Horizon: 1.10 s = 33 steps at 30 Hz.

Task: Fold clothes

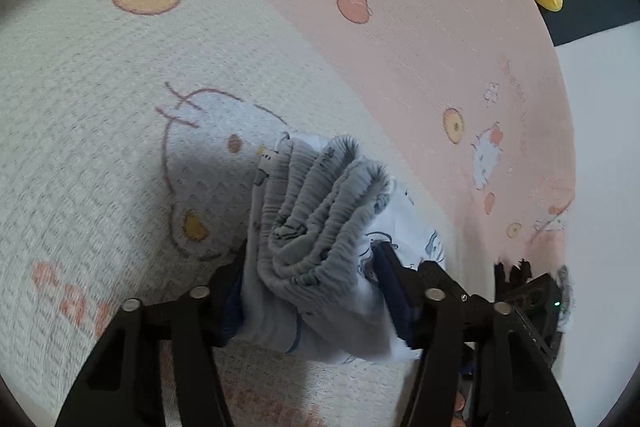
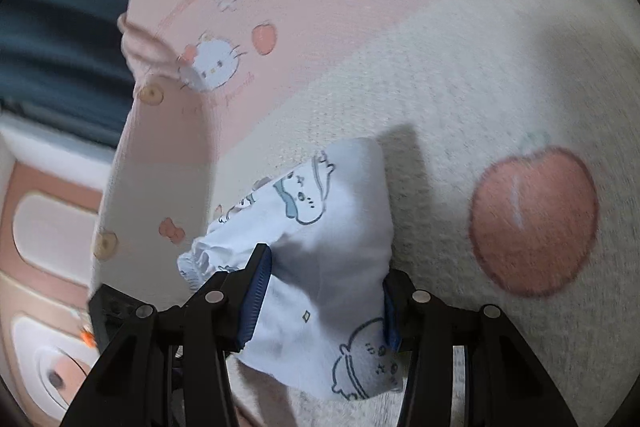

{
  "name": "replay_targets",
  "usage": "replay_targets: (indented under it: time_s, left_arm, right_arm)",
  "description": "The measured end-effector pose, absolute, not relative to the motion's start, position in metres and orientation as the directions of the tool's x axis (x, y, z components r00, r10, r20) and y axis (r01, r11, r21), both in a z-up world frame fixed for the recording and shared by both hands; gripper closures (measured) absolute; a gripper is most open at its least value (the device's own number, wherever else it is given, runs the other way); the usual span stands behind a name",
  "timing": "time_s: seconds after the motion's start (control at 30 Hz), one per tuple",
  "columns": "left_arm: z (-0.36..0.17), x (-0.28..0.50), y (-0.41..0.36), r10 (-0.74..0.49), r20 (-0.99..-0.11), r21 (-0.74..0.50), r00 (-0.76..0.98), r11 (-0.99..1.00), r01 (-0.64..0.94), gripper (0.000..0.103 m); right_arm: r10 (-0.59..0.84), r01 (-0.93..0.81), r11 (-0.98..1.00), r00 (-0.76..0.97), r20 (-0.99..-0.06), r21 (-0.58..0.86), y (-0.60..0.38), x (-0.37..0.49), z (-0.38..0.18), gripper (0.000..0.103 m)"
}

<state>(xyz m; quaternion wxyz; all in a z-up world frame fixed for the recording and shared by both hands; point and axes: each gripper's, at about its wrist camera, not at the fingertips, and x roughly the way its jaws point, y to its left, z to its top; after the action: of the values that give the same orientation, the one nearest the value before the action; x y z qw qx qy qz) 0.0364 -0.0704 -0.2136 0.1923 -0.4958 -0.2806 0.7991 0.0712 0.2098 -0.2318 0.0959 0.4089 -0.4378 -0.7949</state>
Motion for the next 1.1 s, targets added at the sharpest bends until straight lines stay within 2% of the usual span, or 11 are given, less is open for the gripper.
replay_targets:
  time_s: [0.07,0.17,0.27,0.43,0.53,0.7,0.9,1.1]
  left_arm:
    - [-0.213,0.04,-0.066,0.561,-0.695,-0.61,-0.45,-0.791,-0.045,0.061]
    - [-0.207,0.044,-0.044,0.476,-0.733,-0.49,-0.486,-0.865,-0.109,0.061]
    - [-0.199,0.048,-0.033,0.416,-0.745,-0.411,-0.521,-0.902,-0.132,0.067]
    - [-0.188,0.051,-0.019,0.35,-0.763,-0.3,-0.544,-0.936,-0.183,0.071]
    - [-0.181,0.052,-0.017,0.354,-0.762,-0.298,-0.542,-0.935,-0.193,0.073]
    - [-0.153,0.051,-0.008,0.415,-0.736,-0.352,-0.535,-0.909,-0.223,0.073]
    - [-0.087,0.067,0.026,0.468,-0.669,-0.33,-0.577,-0.883,-0.334,0.074]
    - [-0.006,0.097,0.079,0.579,-0.556,-0.34,-0.597,-0.813,-0.473,0.074]
  right_arm:
    - [-0.488,-0.185,-0.655,-0.636,-0.597,0.732,0.205,0.069,-0.228,0.062]
    - [-0.439,-0.177,-0.732,-0.617,-0.653,0.658,0.198,0.067,-0.222,0.073]
    - [-0.405,-0.17,-0.774,-0.608,-0.683,0.61,0.194,0.067,-0.215,0.079]
    - [-0.329,-0.103,-0.871,-0.603,-0.727,0.48,0.178,0.065,-0.198,0.084]
    - [-0.296,-0.084,-0.899,-0.608,-0.737,0.431,0.176,0.069,-0.183,0.085]
    - [-0.25,-0.046,-0.929,-0.653,-0.715,0.367,0.184,0.081,-0.145,0.085]
    - [-0.196,-0.066,-0.934,-0.727,-0.658,0.35,0.211,0.106,-0.09,0.085]
    - [-0.08,-0.1,-0.949,-0.841,-0.535,0.3,0.256,0.156,-0.001,0.085]
